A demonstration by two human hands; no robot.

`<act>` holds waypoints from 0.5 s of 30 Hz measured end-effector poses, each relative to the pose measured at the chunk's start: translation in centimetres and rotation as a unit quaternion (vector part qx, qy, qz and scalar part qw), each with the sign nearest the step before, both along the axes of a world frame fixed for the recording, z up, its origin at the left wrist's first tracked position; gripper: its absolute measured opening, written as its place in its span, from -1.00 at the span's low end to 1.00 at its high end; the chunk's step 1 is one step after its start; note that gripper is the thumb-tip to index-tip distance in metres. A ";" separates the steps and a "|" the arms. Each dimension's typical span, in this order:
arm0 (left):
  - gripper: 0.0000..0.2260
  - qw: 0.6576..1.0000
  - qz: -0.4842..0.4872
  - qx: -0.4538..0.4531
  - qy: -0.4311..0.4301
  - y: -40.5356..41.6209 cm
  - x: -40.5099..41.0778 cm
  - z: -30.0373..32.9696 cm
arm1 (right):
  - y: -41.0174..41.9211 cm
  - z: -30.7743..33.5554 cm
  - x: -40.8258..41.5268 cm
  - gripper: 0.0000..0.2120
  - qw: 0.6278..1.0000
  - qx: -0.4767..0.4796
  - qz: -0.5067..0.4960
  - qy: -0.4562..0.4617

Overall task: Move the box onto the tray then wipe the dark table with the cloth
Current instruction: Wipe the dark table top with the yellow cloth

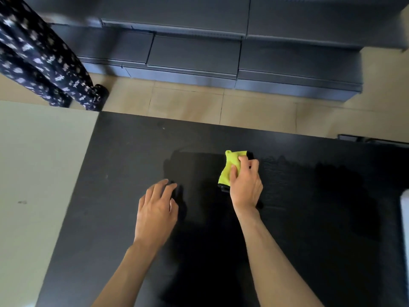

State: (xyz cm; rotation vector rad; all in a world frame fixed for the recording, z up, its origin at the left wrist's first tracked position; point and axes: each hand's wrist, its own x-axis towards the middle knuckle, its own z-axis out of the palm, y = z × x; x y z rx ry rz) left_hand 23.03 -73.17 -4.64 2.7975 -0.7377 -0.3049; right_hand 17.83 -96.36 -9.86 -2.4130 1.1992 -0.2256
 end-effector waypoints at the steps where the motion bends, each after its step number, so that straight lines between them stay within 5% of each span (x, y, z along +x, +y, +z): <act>1: -0.63 1.000 -0.007 -0.002 0.000 -0.9 -0.6 -0.1 | -1.7 -0.1 -1.6 -0.78 1.000 -0.007 -0.009 0.004; 15: -0.62 0.997 -0.081 -0.006 -0.005 -12.6 -12.0 -1.2 | -21.8 -0.5 -20.7 -0.70 0.992 -0.030 -0.120 0.039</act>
